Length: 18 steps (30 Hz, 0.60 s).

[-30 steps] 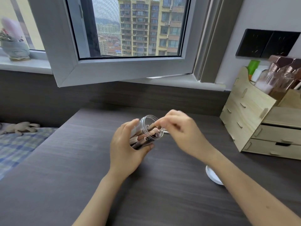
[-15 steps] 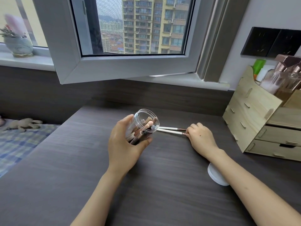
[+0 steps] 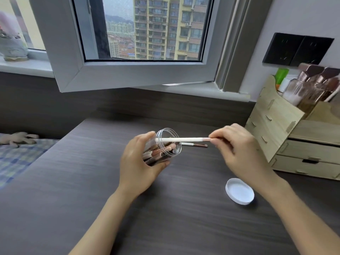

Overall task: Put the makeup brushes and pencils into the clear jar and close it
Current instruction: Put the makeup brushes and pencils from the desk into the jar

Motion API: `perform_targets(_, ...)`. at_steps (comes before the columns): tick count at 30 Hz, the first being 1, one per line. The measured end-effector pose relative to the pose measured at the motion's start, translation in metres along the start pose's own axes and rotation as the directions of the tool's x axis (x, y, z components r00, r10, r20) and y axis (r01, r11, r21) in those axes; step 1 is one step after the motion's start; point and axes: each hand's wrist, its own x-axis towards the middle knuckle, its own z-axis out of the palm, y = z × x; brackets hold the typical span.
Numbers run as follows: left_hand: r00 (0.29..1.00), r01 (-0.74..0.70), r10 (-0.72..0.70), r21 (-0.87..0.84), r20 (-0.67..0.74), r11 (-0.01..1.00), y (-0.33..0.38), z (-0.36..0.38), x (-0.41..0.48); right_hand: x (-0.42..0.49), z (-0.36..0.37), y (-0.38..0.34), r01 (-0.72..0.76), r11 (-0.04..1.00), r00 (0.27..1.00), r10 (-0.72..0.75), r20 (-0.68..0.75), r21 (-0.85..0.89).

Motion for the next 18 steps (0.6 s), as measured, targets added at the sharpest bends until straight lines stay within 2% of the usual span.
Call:
perform_targets(3, 0.998, -0.054, 0.052, 0.056, 0.045, 0.997, 0.0, 0.001, -0.001, 0.011, 0.02, -0.016, 0.057, 0.998, 0.998, -0.057, 0.029, 0.024)
perform_targets(7, 0.996, -0.073, 0.069, 0.075, 0.054, 0.995, 0.001, 0.002, 0.0, 0.021, 0.046, -0.033, 0.035, 0.998, 0.998, -0.037, 0.042, 0.051)
perform_targets(10, 0.999, -0.044, 0.043, 0.039, 0.027, 0.998, 0.0, 0.001, 0.0, 0.023, 0.047, -0.034, 0.013, 0.982, 0.994, -0.033, 0.105, 0.187)
perform_targets(12, 1.0, -0.018, 0.018, 0.009, 0.008, 1.0, -0.001, 0.0, 0.001, 0.025, 0.044, -0.022, -0.11, 0.929, 0.992, 0.081, 0.097, 0.354)
perform_targets(14, 1.0, 0.012, -0.012, -0.012, -0.013, 1.0, -0.001, 0.0, 0.001, 0.027, 0.048, 0.004, -0.28, 0.86, 0.954, 0.3, 0.021, 0.427)
perform_targets(15, 0.999, 0.023, -0.024, -0.02, -0.023, 1.0, -0.001, -0.001, 0.001, 0.027, 0.055, 0.022, -0.364, 0.858, 0.921, 0.39, 0.001, 0.363)
perform_targets(16, 0.999, 0.034, -0.035, -0.03, -0.031, 0.999, -0.001, -0.001, 0.002, 0.027, 0.064, 0.04, -0.433, 0.874, 0.897, 0.441, 0.014, 0.221)
perform_targets(18, 0.998, 0.055, -0.057, -0.043, -0.041, 0.998, -0.002, -0.001, 0.003, 0.024, 0.083, 0.07, -0.464, 0.88, 0.869, 0.475, 0.138, -0.103)
